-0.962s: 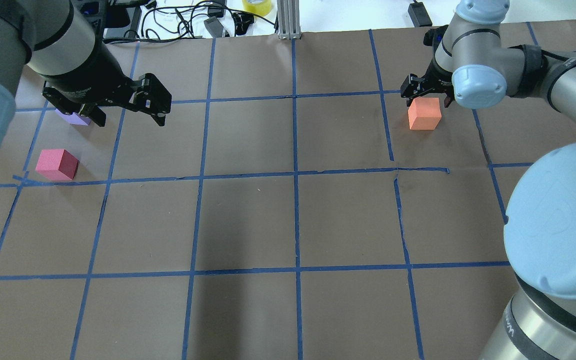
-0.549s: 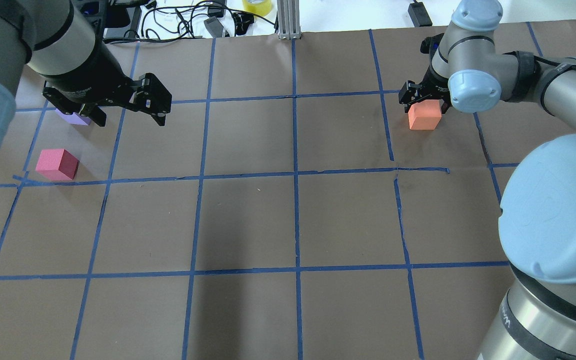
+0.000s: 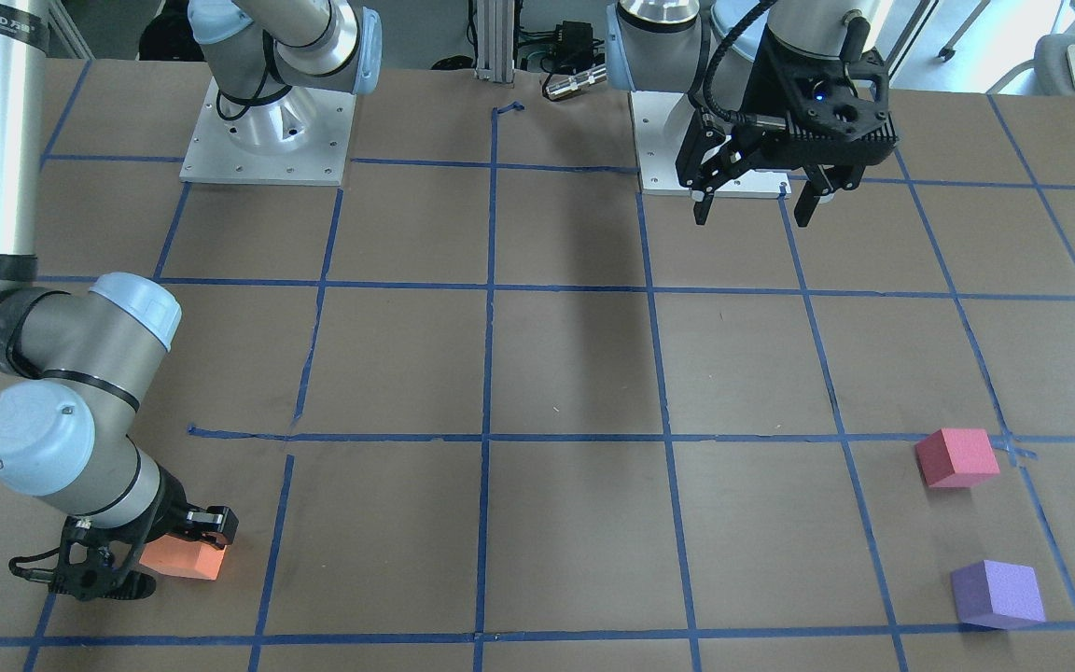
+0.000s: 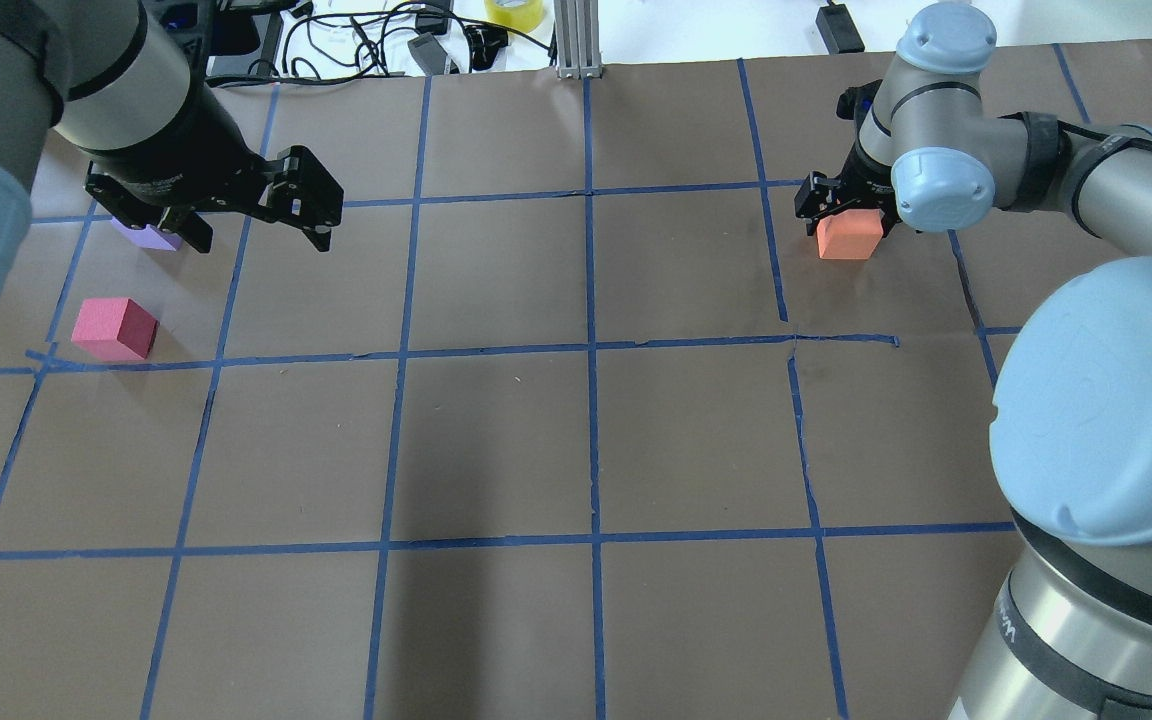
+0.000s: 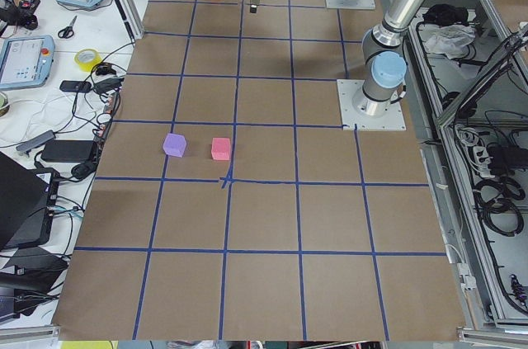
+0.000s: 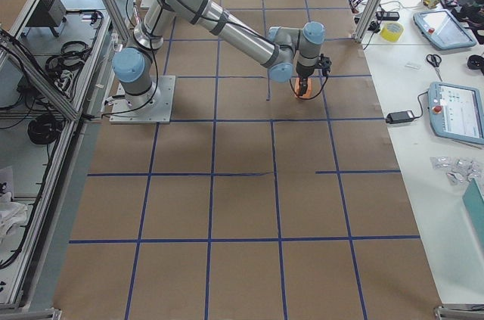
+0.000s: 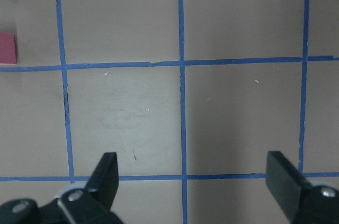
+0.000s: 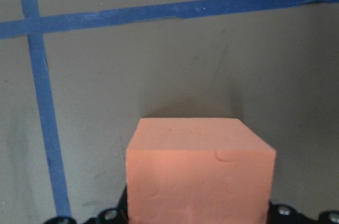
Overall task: Arrange blocks in a line
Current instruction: 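Close the right gripper on the orange cube and lift it, then carry the orange cube toward the left gripper and set it down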
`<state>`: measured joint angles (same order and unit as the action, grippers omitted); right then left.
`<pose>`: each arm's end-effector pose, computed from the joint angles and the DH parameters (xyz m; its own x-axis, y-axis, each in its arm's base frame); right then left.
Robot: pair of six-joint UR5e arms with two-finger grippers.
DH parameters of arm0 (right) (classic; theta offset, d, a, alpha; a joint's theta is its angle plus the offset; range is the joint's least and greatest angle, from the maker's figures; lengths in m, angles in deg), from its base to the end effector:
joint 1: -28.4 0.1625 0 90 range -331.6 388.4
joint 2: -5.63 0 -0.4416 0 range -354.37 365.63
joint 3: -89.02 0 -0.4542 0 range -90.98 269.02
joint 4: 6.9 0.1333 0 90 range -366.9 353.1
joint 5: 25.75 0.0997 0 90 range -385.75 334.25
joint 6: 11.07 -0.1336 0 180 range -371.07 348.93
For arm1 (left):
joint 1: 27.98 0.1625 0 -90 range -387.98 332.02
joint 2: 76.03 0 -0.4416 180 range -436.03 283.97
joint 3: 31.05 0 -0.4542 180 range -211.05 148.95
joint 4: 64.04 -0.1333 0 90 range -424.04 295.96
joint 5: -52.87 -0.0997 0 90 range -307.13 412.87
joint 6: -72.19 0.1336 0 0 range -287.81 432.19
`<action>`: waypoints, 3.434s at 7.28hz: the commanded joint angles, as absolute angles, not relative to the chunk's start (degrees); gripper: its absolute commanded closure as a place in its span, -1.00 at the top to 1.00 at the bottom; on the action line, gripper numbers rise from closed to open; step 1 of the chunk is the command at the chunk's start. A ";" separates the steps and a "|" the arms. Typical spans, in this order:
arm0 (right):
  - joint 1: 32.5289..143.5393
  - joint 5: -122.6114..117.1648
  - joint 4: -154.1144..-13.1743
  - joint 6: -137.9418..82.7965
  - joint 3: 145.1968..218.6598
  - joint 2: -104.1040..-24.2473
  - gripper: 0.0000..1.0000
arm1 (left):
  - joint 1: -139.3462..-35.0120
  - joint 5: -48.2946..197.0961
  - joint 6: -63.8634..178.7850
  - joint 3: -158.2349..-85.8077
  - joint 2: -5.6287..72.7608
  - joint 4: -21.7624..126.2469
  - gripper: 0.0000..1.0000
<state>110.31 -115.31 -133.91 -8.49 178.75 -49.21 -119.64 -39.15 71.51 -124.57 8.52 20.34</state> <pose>0.0301 -0.7431 0.1339 -0.9954 0.0958 -0.0060 0.0959 0.9947 -0.0373 -0.1438 -0.5244 0.4981 -0.9994 0.0126 -0.0334 0.0169 0.9911 -0.1318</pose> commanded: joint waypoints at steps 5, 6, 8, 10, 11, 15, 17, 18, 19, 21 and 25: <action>123.64 -112.85 -130.65 -23.52 172.01 -51.59 -0.85 | -119.74 -39.24 71.49 -124.66 8.52 20.34 1.00; 126.90 -112.93 -130.91 -25.99 171.47 -50.71 -0.84 | -119.74 -39.24 71.58 -124.66 8.52 20.34 1.00; 131.48 -112.76 -131.61 -27.42 169.02 -47.65 -0.85 | -119.74 -39.15 71.49 -124.66 8.52 20.34 1.00; 136.58 -114.85 -131.27 -27.51 162.36 -41.60 -0.81 | -119.83 -39.24 71.58 -124.74 8.44 20.42 1.00; 137.55 -114.87 -130.91 -28.64 160.58 -40.09 -0.79 | -119.74 -39.24 71.58 -124.74 8.35 20.43 1.00; 138.35 -113.90 -130.91 -29.79 160.30 -39.19 -0.55 | -119.83 -39.24 71.66 -125.09 8.17 20.51 1.00; 138.53 -113.90 -130.82 -30.93 160.39 -38.84 -0.35 | -119.83 -39.24 71.66 -125.62 7.91 20.43 1.00; 138.53 -113.99 -131.08 -30.93 160.48 -38.67 -0.07 | -119.83 -39.24 71.75 -125.62 7.82 20.43 1.00; 138.53 -113.90 -131.35 -31.02 160.56 -38.66 0.82 | -119.83 -39.24 71.75 -125.88 7.65 20.43 1.00; 138.53 -113.81 -130.83 -32.68 160.48 -38.93 1.00 | -119.83 -39.24 71.75 -126.06 7.56 20.34 1.00; 136.44 -112.51 -120.96 -37.32 159.77 -47.67 1.00 | -119.83 -39.24 71.75 -126.15 7.56 20.34 1.00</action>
<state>137.74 -113.57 -127.09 -34.83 159.97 -42.80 -119.83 -39.24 71.75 -126.12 7.56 20.34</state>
